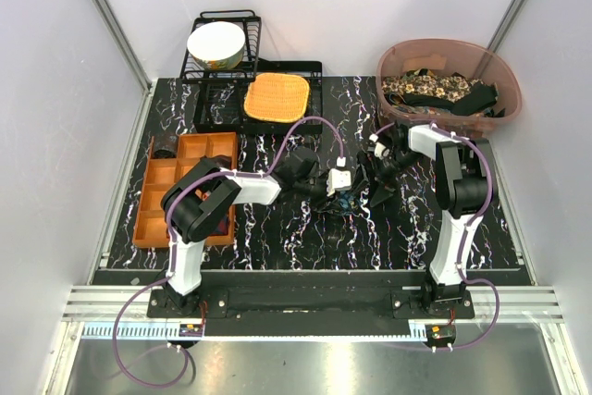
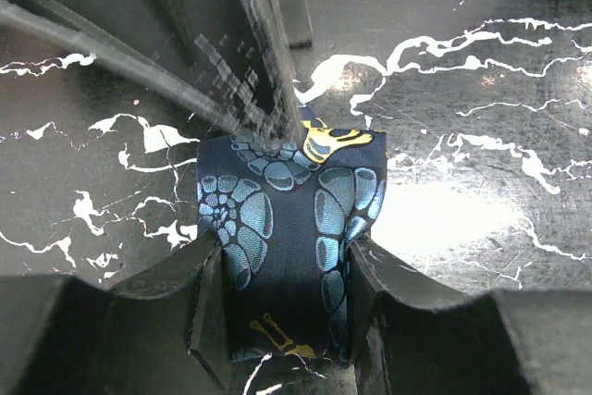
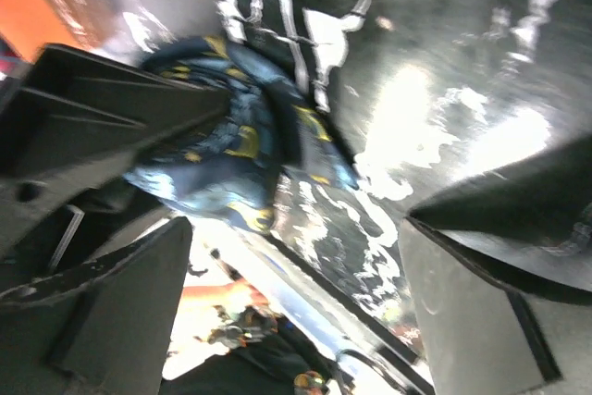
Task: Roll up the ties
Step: Roll the tie at the center of the board, then pick up the tie at the center of the board.
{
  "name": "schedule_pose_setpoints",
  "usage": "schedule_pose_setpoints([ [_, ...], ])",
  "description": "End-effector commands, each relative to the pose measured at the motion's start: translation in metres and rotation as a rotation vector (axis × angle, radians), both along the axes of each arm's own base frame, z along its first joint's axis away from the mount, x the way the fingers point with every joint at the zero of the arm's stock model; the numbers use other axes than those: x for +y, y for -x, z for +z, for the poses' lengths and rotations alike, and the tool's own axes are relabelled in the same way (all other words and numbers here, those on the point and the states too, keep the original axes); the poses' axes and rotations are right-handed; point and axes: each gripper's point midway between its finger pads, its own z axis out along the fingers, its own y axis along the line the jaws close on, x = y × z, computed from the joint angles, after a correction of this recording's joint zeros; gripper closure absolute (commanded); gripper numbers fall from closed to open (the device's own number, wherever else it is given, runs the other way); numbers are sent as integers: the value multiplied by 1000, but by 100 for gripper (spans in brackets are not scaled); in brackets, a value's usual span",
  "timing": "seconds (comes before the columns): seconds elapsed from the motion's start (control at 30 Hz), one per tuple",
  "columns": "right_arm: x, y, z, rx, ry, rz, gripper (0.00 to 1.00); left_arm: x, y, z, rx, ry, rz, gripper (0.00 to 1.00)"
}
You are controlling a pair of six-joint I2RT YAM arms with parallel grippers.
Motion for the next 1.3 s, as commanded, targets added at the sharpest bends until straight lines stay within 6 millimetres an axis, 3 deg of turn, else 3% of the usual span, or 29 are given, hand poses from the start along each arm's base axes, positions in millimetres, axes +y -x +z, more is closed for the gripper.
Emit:
schedule_pose_setpoints([
  [0.0,16,-12,-1,-42,-79,-50,0,50,29,-68,151,-278,54,95],
  [0.1,16,-15,-18,-37,-57,-58,2,49,28,-69,150,-279,53,95],
  [0.27,33,-13,-27,-12,-139,-39,15,50,30,-72,154,-284,48,95],
  [0.6,45,-1,15,-85,-359,4,26,49,29,-75,159,-284,45,95],
  [0.73,42,2,26,-109,-379,-1,17,49,30,-76,160,-286,42,95],
  [0.9,46,2,35,-109,-424,-8,19,50,30,-78,165,-290,46,95],
  [1.07,45,-3,26,-115,-370,-10,38,50,31,-78,168,-290,43,95],
  [1.23,45,1,13,-100,-316,3,47,48,31,-77,169,-287,38,95],
  [1.27,44,2,9,-95,-301,3,58,48,30,-77,169,-286,41,95],
])
